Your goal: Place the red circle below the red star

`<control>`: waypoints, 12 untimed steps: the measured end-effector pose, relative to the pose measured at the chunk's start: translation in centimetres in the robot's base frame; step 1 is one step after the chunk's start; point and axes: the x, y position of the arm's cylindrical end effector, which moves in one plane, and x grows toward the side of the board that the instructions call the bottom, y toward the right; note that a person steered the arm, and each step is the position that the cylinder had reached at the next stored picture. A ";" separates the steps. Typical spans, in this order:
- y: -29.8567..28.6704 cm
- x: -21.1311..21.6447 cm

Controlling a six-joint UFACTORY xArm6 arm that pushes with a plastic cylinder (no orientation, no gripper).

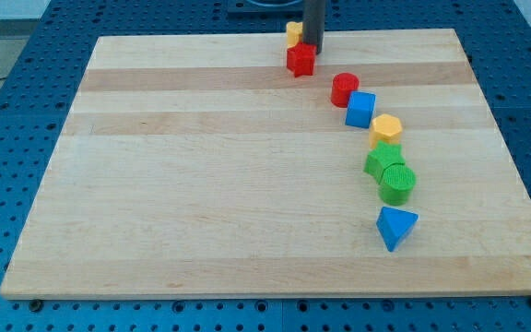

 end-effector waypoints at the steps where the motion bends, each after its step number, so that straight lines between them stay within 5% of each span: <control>1: 4.6 5.5; 3: -3.5 3.1; 4: -3.8 7.0; 7: 7.6 7.9; 8: 16.3 6.8; 9: 18.8 11.0; 10: 13.4 11.7; 11: 12.5 6.9; 12: 11.7 8.0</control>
